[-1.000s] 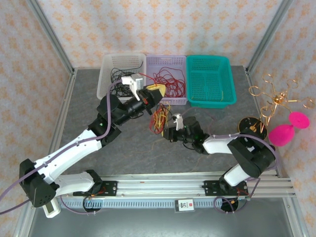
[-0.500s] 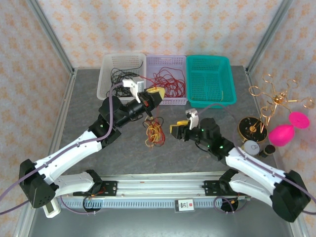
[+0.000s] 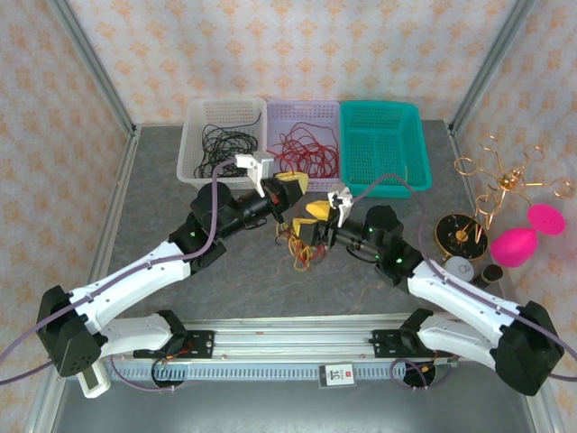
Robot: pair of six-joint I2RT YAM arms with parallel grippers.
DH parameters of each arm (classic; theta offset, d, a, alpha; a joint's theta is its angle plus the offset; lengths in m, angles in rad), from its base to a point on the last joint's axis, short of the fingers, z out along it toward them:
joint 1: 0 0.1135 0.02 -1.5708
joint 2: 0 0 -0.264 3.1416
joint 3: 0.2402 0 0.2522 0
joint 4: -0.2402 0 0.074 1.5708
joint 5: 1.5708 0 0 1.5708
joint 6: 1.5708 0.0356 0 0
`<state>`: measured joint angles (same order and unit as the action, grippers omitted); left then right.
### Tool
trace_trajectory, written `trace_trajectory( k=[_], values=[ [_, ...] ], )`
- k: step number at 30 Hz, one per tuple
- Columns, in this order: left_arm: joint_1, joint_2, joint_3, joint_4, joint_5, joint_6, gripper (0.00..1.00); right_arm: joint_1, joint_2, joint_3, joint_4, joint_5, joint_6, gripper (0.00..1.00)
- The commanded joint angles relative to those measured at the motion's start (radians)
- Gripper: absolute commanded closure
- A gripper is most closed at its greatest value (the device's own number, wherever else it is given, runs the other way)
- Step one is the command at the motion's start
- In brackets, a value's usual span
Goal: Untangle the cables
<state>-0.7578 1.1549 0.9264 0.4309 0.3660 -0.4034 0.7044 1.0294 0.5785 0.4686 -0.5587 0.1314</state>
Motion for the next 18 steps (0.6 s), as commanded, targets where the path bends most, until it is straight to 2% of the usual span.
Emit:
trace_trajectory(
  k=[1,6,11,18],
  values=[
    [-0.016,0.005,0.021,0.050,0.022,-0.020,1.00,0.005,0.069,0.021,0.167,0.037,-0.024,0.34],
    [-0.037,0.012,0.039,0.048,0.015,-0.016,1.00,0.060,0.214,0.003,0.241,0.021,0.008,0.42],
    [-0.054,0.018,0.061,0.055,0.004,-0.013,1.00,0.069,0.336,-0.020,0.278,0.201,0.102,0.70],
    [-0.064,-0.007,0.131,0.024,-0.042,0.032,1.00,0.069,0.469,-0.039,0.277,0.262,0.144,0.76]
  ],
)
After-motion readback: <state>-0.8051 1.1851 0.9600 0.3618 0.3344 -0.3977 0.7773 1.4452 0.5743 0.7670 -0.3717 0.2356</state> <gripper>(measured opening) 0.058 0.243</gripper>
